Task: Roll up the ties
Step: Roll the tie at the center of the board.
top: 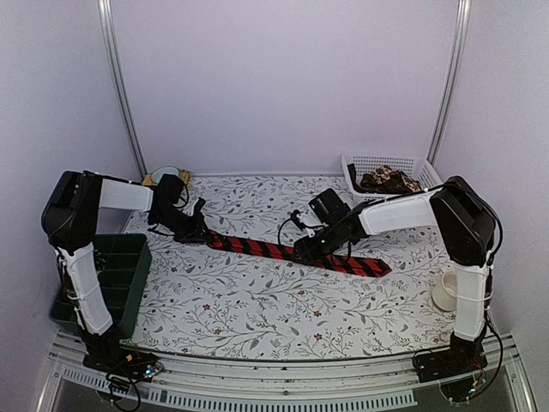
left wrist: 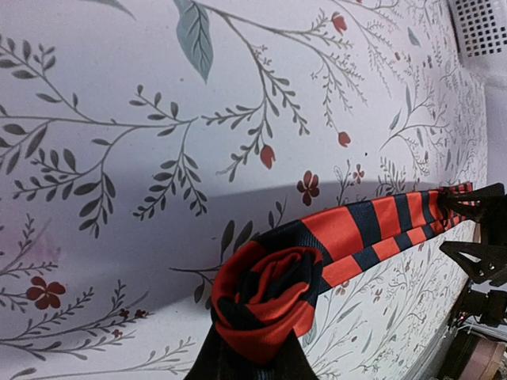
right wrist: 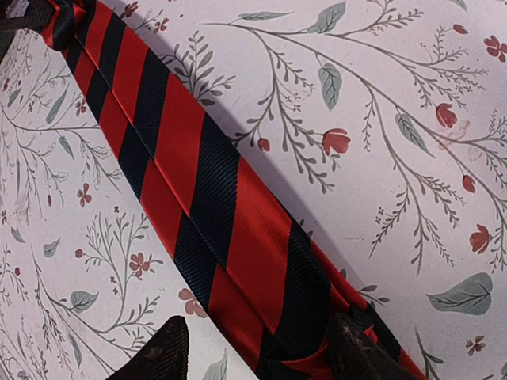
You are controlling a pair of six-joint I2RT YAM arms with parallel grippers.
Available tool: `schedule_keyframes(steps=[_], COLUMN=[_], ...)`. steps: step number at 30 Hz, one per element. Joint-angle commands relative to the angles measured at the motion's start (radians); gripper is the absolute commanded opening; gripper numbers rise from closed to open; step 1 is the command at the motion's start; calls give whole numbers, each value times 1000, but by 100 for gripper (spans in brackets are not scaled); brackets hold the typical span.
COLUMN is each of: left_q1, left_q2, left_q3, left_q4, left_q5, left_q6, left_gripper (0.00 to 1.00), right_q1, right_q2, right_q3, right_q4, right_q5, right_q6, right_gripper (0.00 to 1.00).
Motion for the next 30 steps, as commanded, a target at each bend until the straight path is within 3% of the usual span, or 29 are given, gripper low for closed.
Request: schedule_keyframes(steps=[1, 11, 16, 23, 30], left_q1=[33, 32, 31, 29, 28], left_q2=[4, 6, 68, 76, 84], left_q3=[30, 85, 66, 54, 62], left_q4=[-53, -158, -154, -129, -124], left_q5=[-40, -24, 20, 42, 51], left_q6=[35, 128, 152, 153, 151], left_gripper=[0, 0, 0, 0, 0], right_q1=[28, 130, 135, 141, 155], right_q2=[-103, -156, -184, 17, 177], right_q3=[-34, -42, 45, 294, 401], right_q4=[-118, -95, -30, -99, -145], right_q5=[53, 139, 81, 58, 64], right_q6=[-41, -116, -197, -309, -352], right_gripper=[60, 60, 65, 76, 80])
